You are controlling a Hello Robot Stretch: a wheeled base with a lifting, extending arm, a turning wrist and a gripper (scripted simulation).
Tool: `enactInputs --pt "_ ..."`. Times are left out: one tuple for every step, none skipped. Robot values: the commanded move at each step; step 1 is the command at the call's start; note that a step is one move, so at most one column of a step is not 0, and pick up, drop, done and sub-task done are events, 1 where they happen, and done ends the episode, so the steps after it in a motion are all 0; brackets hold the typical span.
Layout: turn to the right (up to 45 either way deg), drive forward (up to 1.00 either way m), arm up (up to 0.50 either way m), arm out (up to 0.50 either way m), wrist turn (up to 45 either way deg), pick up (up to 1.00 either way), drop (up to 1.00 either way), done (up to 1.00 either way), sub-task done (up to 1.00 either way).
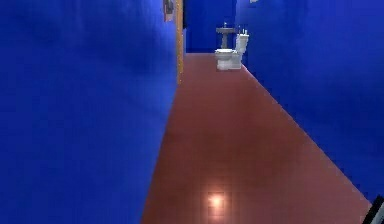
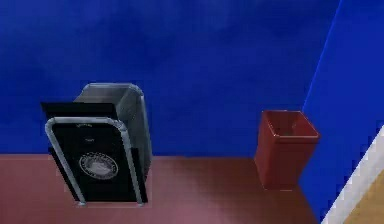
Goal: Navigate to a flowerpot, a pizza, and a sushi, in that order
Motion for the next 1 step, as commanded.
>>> enactInputs --pt "45.0 0.0 0.0 0.0 0.0 0.0 0.0 0.0 0.0"
